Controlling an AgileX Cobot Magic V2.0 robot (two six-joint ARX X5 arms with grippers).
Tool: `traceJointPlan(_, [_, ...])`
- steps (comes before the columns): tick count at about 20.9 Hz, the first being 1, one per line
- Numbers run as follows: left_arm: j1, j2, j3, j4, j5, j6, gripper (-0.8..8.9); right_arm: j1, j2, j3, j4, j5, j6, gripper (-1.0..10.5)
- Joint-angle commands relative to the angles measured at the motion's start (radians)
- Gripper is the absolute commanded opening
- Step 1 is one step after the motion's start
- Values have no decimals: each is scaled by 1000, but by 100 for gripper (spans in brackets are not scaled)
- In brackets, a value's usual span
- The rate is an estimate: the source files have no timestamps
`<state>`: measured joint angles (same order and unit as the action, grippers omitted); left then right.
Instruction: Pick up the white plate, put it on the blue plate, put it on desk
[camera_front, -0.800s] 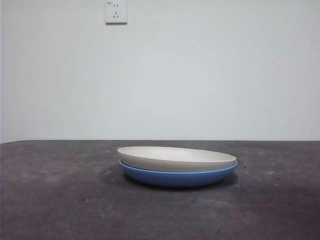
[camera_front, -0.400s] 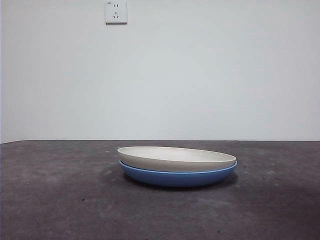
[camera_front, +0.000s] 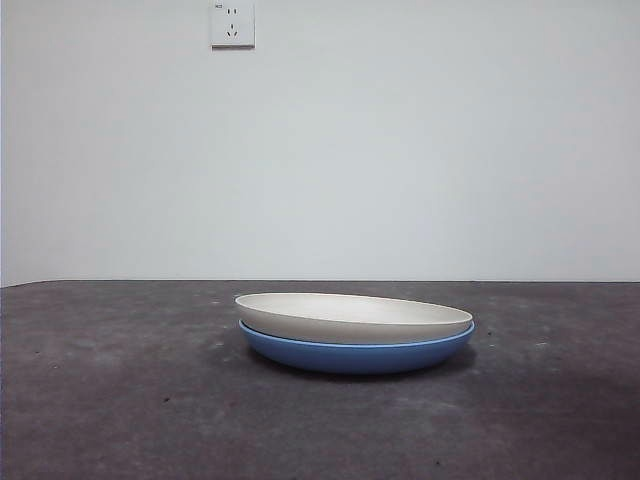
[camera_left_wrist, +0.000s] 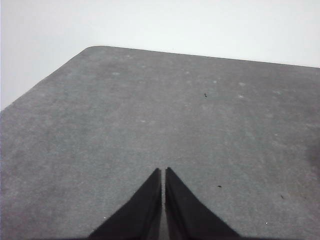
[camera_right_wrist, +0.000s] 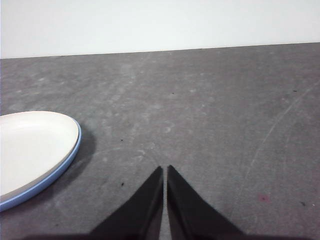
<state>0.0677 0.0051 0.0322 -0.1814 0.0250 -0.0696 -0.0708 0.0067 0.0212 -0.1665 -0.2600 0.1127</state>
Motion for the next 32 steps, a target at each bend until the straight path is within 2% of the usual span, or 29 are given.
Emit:
traceJointPlan(1, [1,-2,-20,-6,0,-7,13,10,-3,-9,10,0,14,8])
traceJointPlan(6, [1,-2,-20,-6,0,-7,13,48,-3,-9,9,-1,12,8])
traceJointPlan(14, [1,-2,-20,-6,0,-7,13,95,-3,-9,6,18,-98,8])
traceJointPlan(23, [1,-2,-20,-6,0,-7,13,92,-3,-9,-7,293,-51,8])
traceJointPlan(32, [1,-2,-20,-6,0,-7,13,70,-3,-9,-10,312,-52,8])
